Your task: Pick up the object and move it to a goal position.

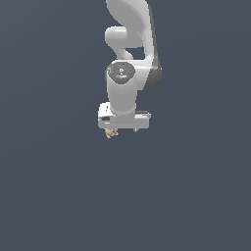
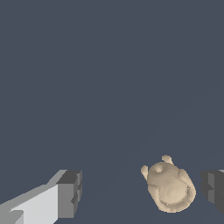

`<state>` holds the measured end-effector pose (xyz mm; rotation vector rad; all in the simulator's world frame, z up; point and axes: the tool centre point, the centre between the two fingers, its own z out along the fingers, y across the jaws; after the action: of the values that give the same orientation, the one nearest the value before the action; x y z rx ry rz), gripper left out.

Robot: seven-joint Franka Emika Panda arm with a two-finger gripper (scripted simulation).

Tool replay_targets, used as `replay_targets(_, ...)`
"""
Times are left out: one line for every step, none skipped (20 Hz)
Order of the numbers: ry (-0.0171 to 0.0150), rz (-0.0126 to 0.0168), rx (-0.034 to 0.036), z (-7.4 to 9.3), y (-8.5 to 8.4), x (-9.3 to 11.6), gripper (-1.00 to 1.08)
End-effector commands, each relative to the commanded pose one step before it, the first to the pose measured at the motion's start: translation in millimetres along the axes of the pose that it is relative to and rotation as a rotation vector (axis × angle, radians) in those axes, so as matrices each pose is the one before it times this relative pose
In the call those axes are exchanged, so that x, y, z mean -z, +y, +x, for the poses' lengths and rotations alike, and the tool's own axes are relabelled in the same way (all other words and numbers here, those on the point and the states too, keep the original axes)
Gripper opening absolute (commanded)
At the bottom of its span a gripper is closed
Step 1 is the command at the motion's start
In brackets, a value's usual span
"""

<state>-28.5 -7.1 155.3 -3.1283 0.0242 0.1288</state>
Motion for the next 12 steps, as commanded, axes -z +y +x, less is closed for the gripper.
replay_targets(0.00000,0.00000,0.00000,0.00,0.01,0.00,1.00)
replay_targets(0.00000,0.00000,0.00000,0.10,0.46,0.07,1.00)
replay_targets(0.00137,-0.00020,0.00097,0.01,0.76,0.99,1.00)
replay_targets(0.00169,-0.00025,0.00117,0.13,1.51,1.31,1.00)
replay_targets(0.00227,-0.00035,0.00154,0.19,2.14,1.78,1.00)
replay_targets(0.00297,-0.00050,0.00195,0.22,2.72,2.34,1.00)
replay_targets(0.00312,-0.00057,0.00194,0.24,2.92,2.51,1.00)
replay_targets(0.00251,-0.00049,0.00143,0.19,2.33,2.06,1.00)
replay_targets(0.00183,-0.00038,0.00091,0.16,1.74,1.55,1.00)
replay_targets(0.00110,-0.00024,0.00040,0.14,1.12,1.01,1.00)
replay_targets(0.00067,-0.00015,0.00003,0.04,0.41,0.61,1.00)
replay_targets(0.00000,0.00000,0.00000,-0.04,-0.41,-0.01,1.00)
